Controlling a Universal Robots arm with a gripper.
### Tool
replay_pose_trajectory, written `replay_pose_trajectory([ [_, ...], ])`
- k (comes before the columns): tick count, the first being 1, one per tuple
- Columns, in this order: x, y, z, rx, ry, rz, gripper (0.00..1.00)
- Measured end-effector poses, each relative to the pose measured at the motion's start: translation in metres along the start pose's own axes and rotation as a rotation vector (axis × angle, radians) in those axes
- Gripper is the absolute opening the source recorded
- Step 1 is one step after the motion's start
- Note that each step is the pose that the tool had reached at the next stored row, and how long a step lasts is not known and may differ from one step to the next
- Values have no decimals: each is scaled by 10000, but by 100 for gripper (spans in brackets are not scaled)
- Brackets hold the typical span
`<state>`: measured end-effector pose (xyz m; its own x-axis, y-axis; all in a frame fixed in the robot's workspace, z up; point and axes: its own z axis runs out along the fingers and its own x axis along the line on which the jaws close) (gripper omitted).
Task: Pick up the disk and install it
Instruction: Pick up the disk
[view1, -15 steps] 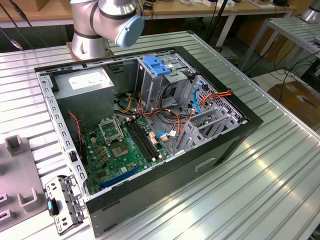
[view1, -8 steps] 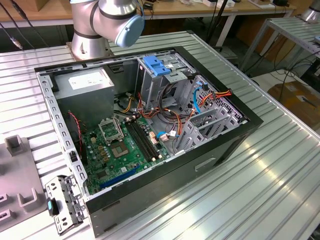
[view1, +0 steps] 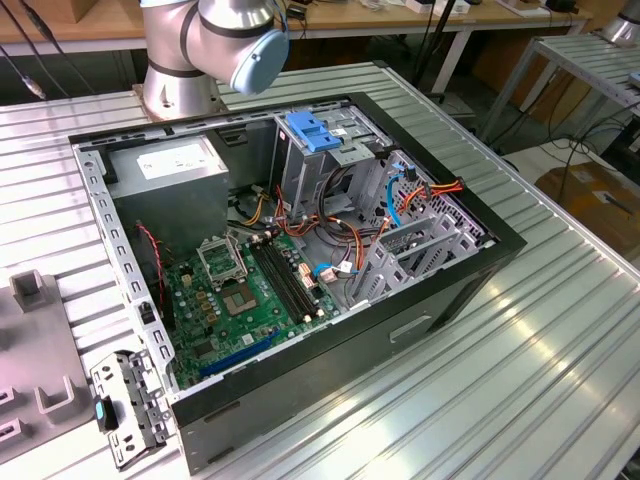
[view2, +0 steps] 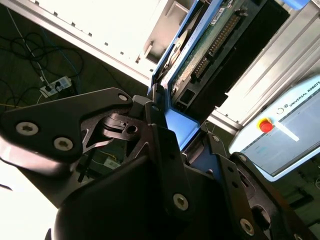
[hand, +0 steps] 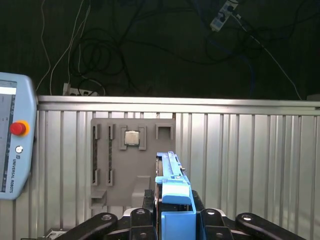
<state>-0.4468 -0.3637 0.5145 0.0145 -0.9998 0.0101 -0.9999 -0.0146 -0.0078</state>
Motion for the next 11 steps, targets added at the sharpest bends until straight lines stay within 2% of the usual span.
replay_pose_trajectory([
  [4,0,-31,2,-1,4,0,37],
  [11,18,-38,5,-1,11,-1,37],
])
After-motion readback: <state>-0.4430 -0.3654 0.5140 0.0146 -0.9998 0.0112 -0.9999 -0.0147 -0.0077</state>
